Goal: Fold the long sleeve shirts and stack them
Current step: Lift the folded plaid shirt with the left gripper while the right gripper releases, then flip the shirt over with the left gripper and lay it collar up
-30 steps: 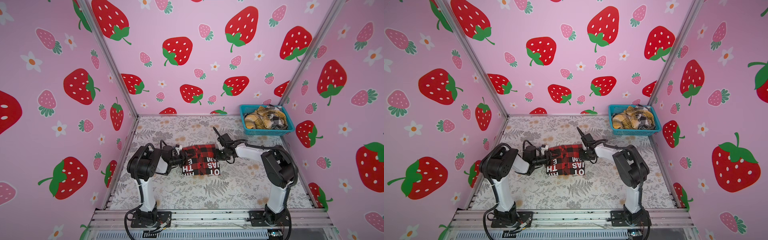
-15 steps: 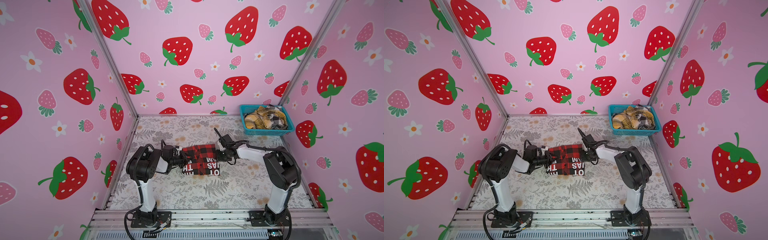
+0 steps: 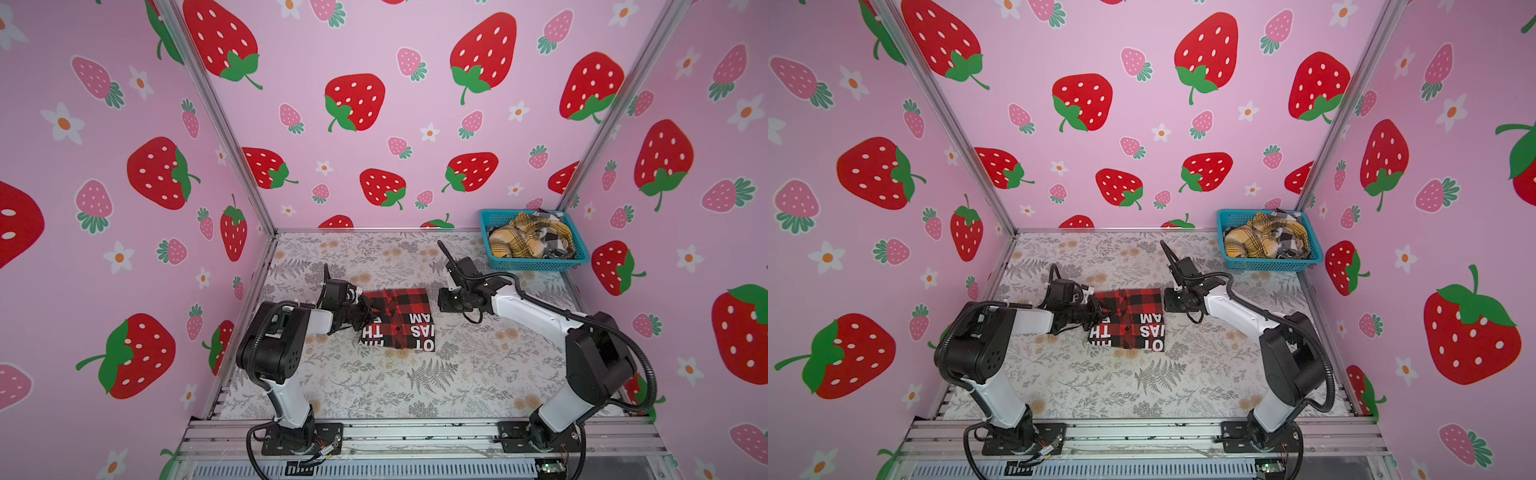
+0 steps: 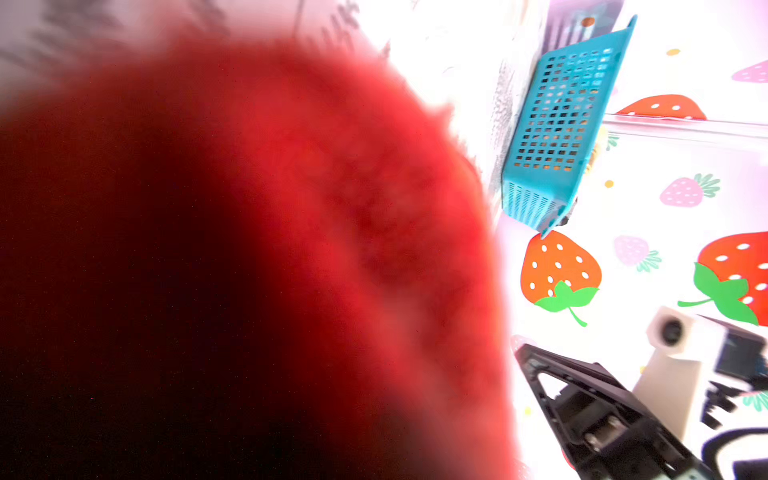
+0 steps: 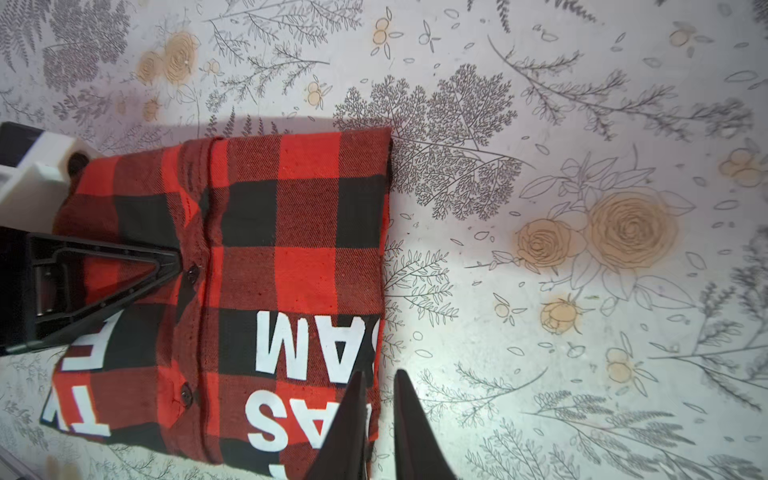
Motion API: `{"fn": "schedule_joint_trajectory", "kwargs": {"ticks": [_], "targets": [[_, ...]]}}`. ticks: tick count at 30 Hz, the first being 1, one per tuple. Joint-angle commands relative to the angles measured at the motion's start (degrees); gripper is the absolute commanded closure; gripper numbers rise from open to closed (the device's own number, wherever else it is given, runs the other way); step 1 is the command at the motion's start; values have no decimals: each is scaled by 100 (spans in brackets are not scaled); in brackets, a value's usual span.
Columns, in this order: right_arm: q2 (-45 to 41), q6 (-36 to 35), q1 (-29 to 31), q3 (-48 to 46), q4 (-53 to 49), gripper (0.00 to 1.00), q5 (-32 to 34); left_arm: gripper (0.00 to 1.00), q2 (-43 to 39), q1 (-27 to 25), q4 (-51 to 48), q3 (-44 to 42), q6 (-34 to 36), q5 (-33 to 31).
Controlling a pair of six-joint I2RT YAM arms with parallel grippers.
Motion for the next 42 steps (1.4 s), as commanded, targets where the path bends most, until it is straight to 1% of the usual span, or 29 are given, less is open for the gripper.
{"fn": "schedule_joint_trajectory", "kwargs": {"ticks": [1, 4, 6, 8, 10, 12, 13, 14, 15, 16, 17, 20, 22, 25, 27, 30, 33, 35, 36, 37, 39, 40, 41, 42], "targets": [[-155, -43, 4, 140, -295, 83, 178, 100, -157, 74, -401, 173, 148, 11], [-200, -54, 4, 149, -325, 83, 200, 100, -382, 198, -767, 252, 266, 17], [-221, -56, 4, 153, -337, 83, 204, 100, -709, 311, -1480, 451, 586, -81], [-263, -56, 4, 164, -333, 83, 198, 100, -1162, 486, -2690, 863, 1190, -350], [-299, -62, 4, 165, -328, 83, 183, 100, -1591, 671, -3962, 1387, 1870, -792], [-326, -60, 3, 166, -303, 83, 169, 100, -1956, 819, -5316, 2034, 2513, -1522], [-328, -58, 3, 168, -288, 83, 149, 100, -2082, 846, -6019, 2443, 2819, -2117], [-329, -55, 4, 167, -253, 83, 131, 100, -2152, 841, -6709, 2859, 3127, -2851], [-335, -47, 2, 163, -217, 83, 99, 100, -2175, 809, -7211, 3191, 3347, -3453], [-345, -52, 4, 156, -185, 83, 76, 100, -2186, 774, -7738, 3529, 3534, -4228], [-350, -46, -1, 140, -116, 83, 45, 100, -2197, 748, -8102, 3756, 3655, -4812], [-378, -18, -18, 31, 98, 83, -12, 100, -2103, 578, -8861, 4058, 3860, -6193], [-412, 29, -62, -87, 226, 83, -49, 100, -1948, 313, -9202, 4054, 3838, -6968], [-571, 99, -231, -380, 421, 83, -183, 100, -1605, -255, -9576, 3873, 3433, -7964], [-741, 128, -384, -631, 467, 83, -306, 100, -1268, -643, -9852, 3814, 2957, -8302], [-1059, 129, -665, -997, 667, 83, -454, 100, -685, -1262, -10098, 3918, 2311, -8428], [-1392, 79, -954, -1308, 695, 83, -577, 100, -29, -1873, -10154, 4148, 1807, -8397], [-1611, 27, -1140, -1491, 688, 83, -651, 100, 508, -2266, -10141, 4398, 1550, -8279], [-1691, 9, -1221, -1568, 687, 83, -675, 100, 742, -2411, -10078, 4547, 1516, -8088], [-1801, -18, -1303, -1651, 679, 83, -709, 87, 1003, -2591, -9997, 4731, 1474, -7843], [-1949, -78, -1429, -1760, 623, 82, -749, 41, 1405, -2966, -9755, 5093, 1444, -7316], [-2004, -126, -1475, -1784, 557, 81, -732, 15, 1558, -3189, -9615, 5314, 1434, -7065], [-2058, -180, -1504, -1785, 521, 80, -679, 1, 1669, -3421, -9495, 5583, 1447, -6833], [-2092, -224, -1529, -1785, 361, 79, -630, 1, 1728, -3588, -9416, 5820, 1433, -6661]]}}
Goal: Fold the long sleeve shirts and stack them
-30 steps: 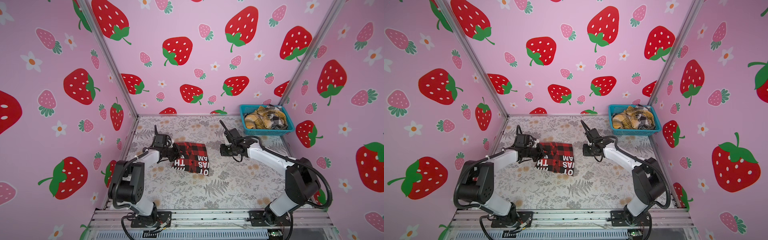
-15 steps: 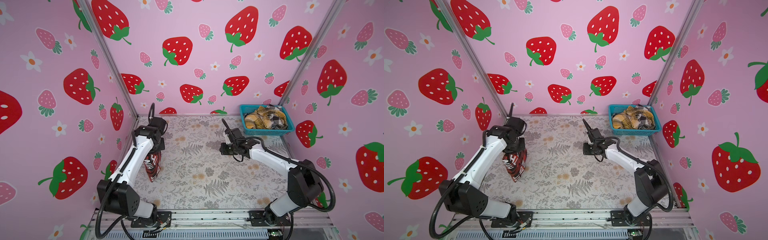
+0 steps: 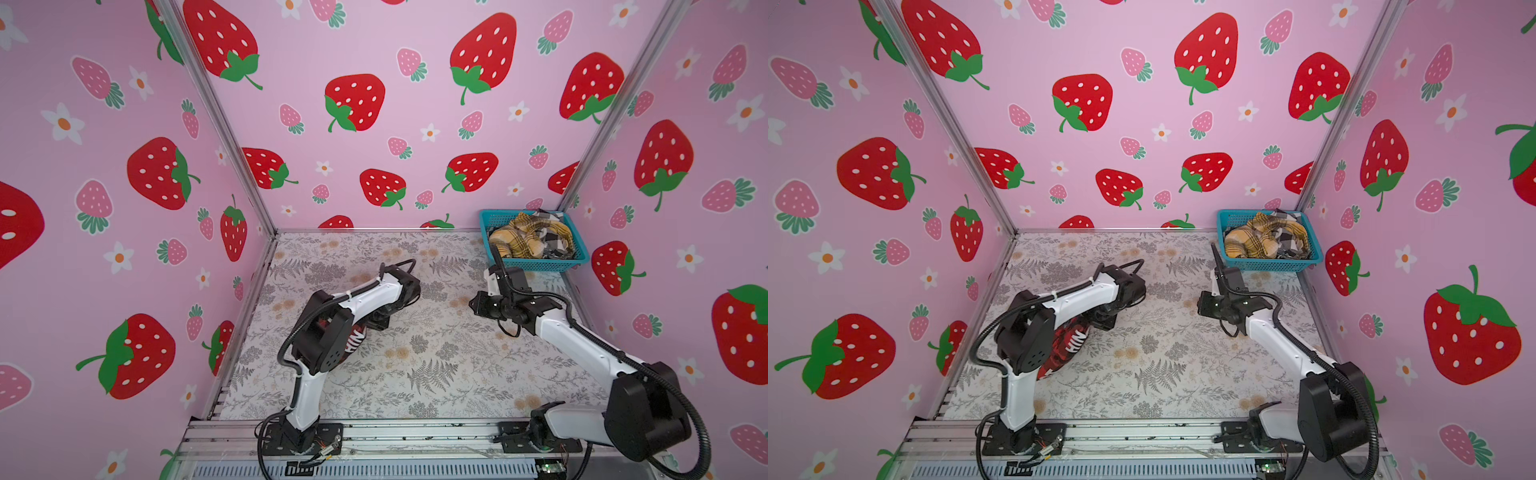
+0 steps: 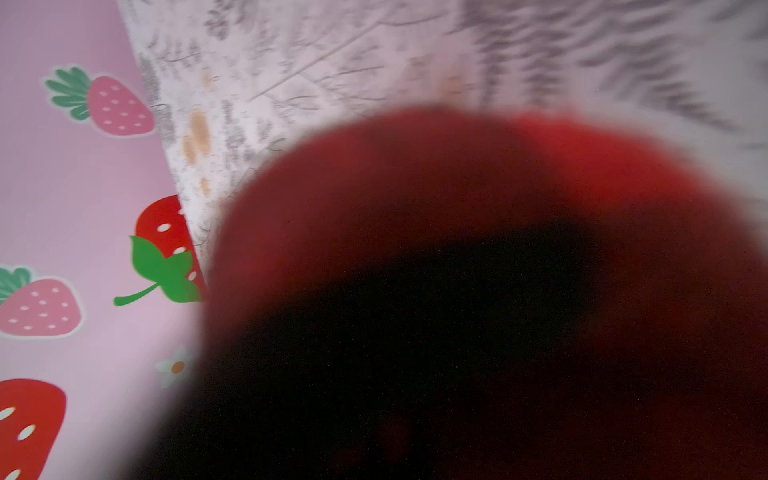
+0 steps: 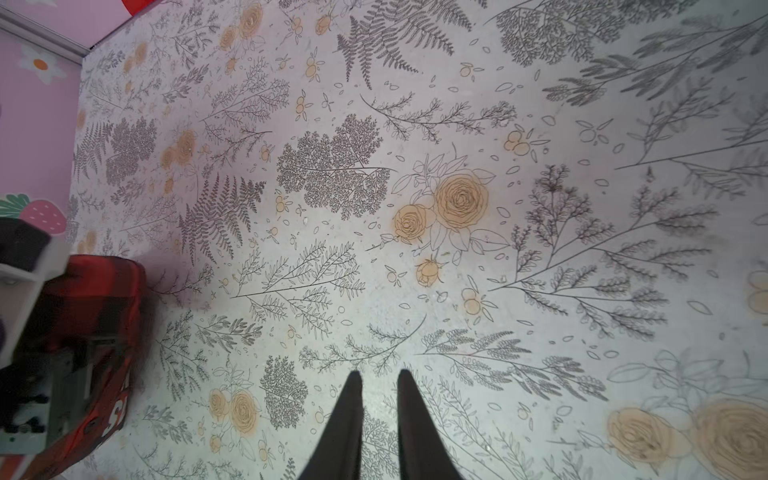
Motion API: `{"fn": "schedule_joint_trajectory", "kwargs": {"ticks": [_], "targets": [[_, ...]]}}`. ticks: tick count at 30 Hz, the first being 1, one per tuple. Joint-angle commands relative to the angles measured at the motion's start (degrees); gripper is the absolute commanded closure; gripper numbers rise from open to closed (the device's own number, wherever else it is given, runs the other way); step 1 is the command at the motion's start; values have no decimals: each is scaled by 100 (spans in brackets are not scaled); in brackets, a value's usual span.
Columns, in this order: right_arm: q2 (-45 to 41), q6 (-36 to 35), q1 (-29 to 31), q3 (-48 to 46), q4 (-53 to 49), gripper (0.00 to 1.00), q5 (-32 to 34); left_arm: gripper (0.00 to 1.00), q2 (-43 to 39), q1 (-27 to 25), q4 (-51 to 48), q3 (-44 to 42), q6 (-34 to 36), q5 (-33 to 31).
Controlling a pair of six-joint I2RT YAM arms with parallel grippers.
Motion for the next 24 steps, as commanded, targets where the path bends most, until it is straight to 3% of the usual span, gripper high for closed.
{"fn": "schedule_joint_trajectory", "kwargs": {"ticks": [1, 5, 9, 11, 13, 17, 21, 24], "targets": [[-211, -214, -110, -56, -271, 77, 22, 1, 61, -613, 194, 901, -364, 798], [-379, -330, -179, -56, -501, 70, 19, 1, -377, -848, 144, 1514, -475, 1411], [-253, -454, 185, -45, -403, 60, -373, 1, -1748, -614, 592, 718, -578, 1529], [5, -451, 917, 119, -289, 52, -244, 3, -2410, 13, 855, -70, -458, 1866], [314, -336, 1465, 286, -80, 49, -309, 12, -3027, 861, 1312, -992, -233, 2297], [1075, -326, 2178, 862, 485, 44, -616, 22, -4146, 2700, 2726, -2817, -49, 3324], [2156, -633, 2706, 1797, 645, 45, -794, 29, -4361, 4116, 3729, -3923, -5, 4159], [2898, -733, 2857, 2441, 574, 45, -753, 29, -4140, 4686, 4221, -4294, 117, 4615]]}}
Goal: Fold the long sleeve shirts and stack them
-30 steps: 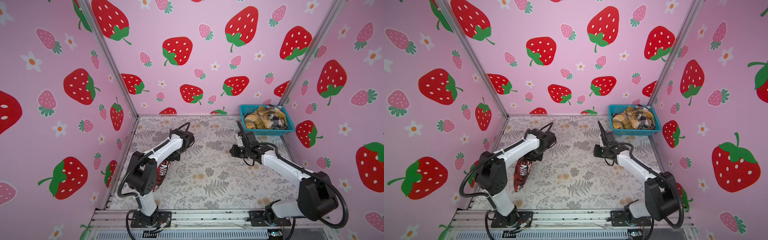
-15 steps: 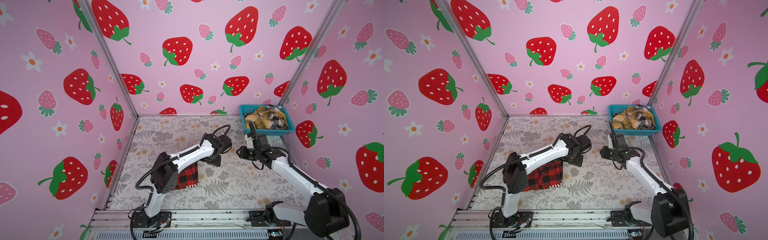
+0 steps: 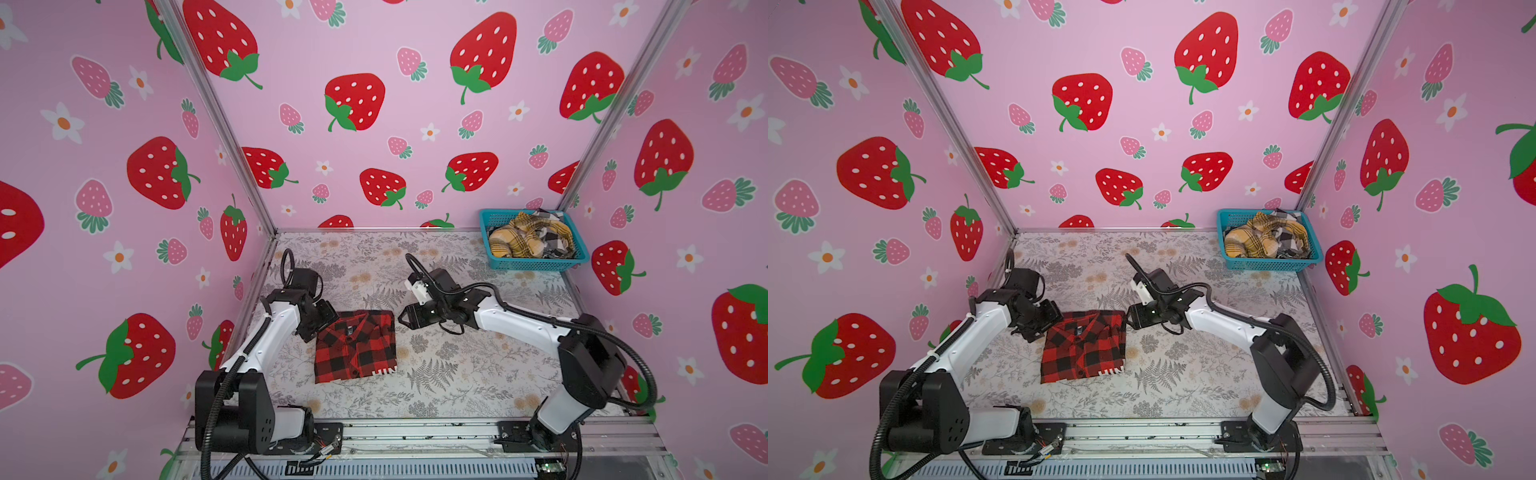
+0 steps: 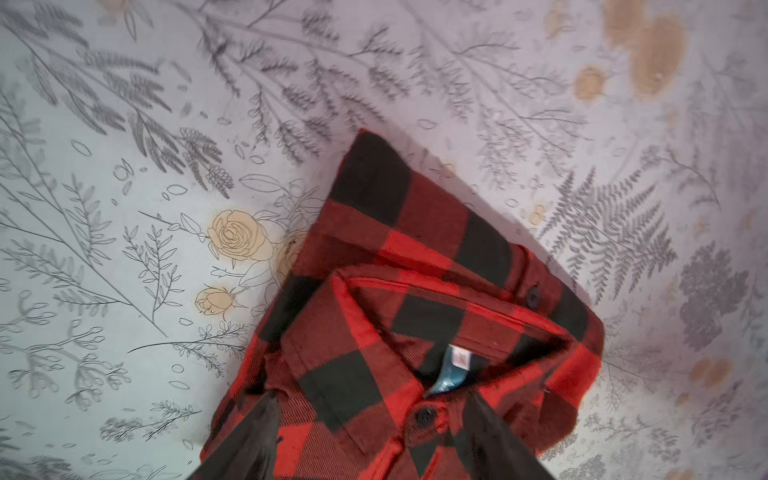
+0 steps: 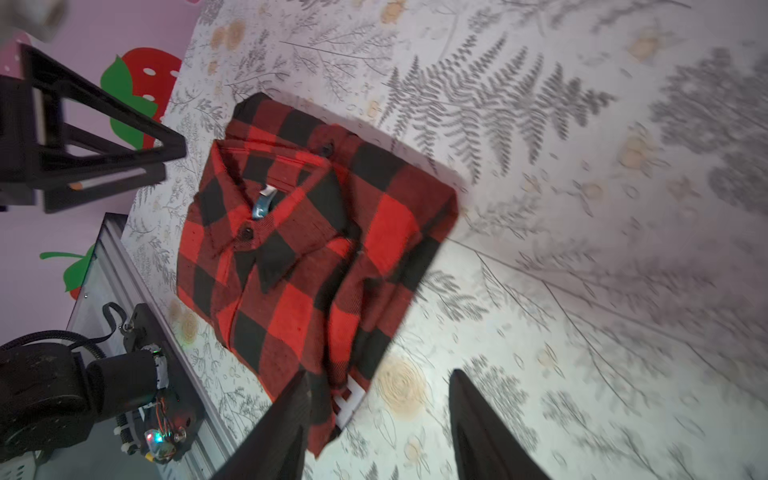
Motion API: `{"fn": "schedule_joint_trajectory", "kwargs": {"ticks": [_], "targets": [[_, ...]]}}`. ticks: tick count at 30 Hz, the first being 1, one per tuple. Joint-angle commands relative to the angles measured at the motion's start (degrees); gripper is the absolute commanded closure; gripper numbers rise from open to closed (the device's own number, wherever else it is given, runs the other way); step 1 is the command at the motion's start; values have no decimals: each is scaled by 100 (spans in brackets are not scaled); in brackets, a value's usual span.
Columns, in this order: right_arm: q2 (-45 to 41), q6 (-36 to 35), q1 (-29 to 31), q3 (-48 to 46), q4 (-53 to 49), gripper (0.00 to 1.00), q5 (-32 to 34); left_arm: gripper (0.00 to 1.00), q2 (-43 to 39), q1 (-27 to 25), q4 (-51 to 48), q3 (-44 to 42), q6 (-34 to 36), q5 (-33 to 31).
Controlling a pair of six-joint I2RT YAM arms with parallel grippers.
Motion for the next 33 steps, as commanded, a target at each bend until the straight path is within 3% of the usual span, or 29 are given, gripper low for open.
{"fn": "schedule_joint_trajectory", "kwargs": {"ticks": [1, 10, 18, 22, 29, 33], "targets": [[616, -290, 148, 578, 78, 45, -120, 29, 191, 446, 923, -165, 201, 993], [2230, -377, 363, 2063, -196, 45, -204, 34, 530, 669, 1323, -384, 246, 1252], [2688, -280, 436, 2397, -281, 48, -229, 52, 727, 647, 1469, -293, 264, 1478], [2580, -185, 513, 2363, -284, 69, -252, 54, 785, 563, 1476, -250, 251, 1546], [1808, 77, 523, 1903, -133, 95, 129, 58, 827, 479, 1459, -245, 242, 1620], [1270, 280, 523, 1518, -98, 100, 484, 64, 700, 375, 1296, -49, 231, 1659]]}}
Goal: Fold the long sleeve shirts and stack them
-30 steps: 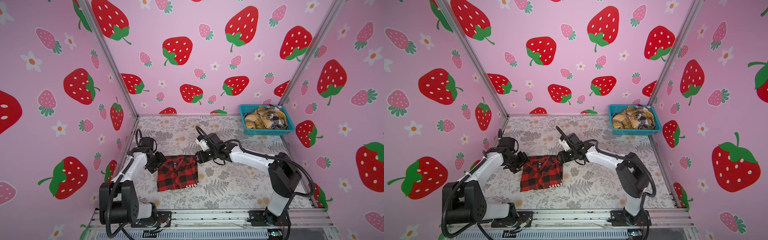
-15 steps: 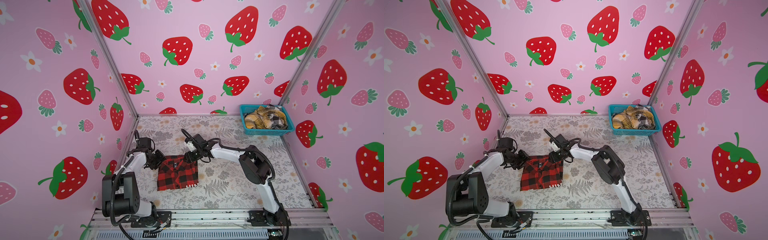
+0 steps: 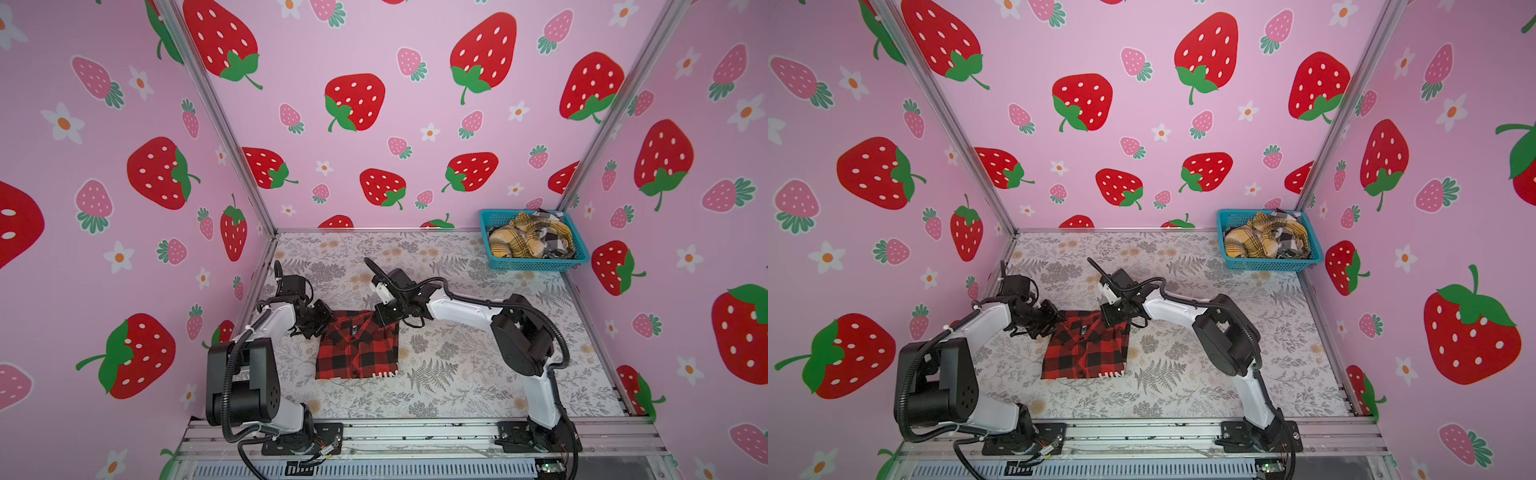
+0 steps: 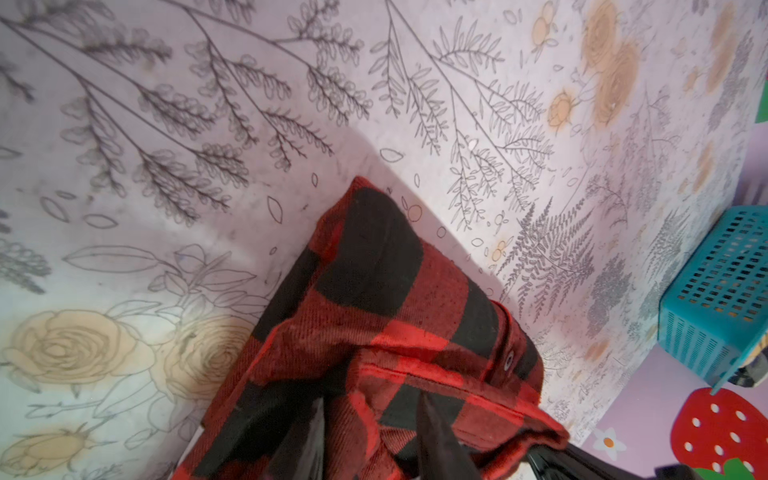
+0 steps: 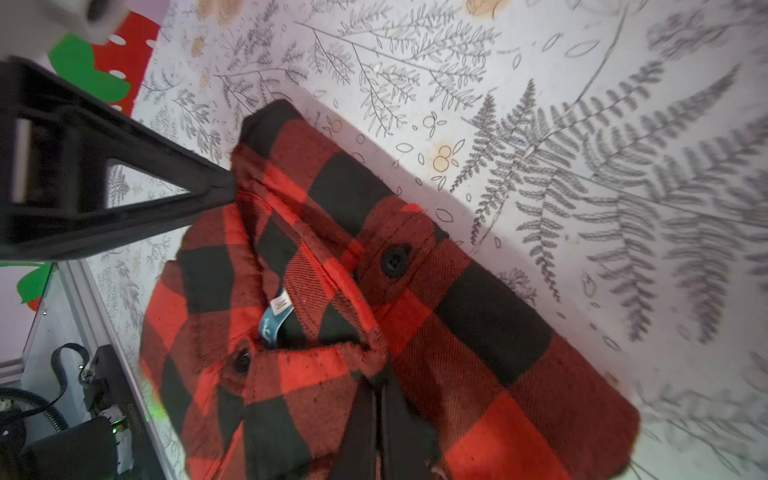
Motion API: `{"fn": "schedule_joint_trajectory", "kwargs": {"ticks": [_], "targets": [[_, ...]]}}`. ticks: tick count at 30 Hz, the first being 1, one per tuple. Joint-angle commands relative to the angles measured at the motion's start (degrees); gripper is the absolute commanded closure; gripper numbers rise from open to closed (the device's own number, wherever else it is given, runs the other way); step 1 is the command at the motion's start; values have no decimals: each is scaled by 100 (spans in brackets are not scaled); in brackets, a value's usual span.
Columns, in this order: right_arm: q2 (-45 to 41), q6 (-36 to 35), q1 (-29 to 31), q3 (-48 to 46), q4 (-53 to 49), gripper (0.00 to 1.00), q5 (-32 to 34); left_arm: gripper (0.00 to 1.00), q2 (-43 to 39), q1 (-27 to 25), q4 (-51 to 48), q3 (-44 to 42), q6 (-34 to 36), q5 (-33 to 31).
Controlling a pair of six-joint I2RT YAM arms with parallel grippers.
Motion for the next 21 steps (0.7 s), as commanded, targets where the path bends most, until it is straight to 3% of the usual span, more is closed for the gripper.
{"fn": "schedule_joint_trajectory", "kwargs": {"ticks": [1, 8, 18, 19, 21], "targets": [[-588, 240, 34, -282, 57, 100, 407, 64, -102, -153, -290, 416, 91, 99], [-853, 651, 35, -903, 203, 100, 703, 60, 360, -484, -472, 821, 243, -83], [1, 575, -74, -526, 28, 99, 838, 54, 173, -560, -881, 858, 209, -661], [-16, 554, -73, -519, 3, 93, 824, 53, 91, -579, -946, 825, 221, -682], [-59, 532, -79, -490, -48, 72, 825, 51, -90, -653, -1055, 698, 221, -687]]}}
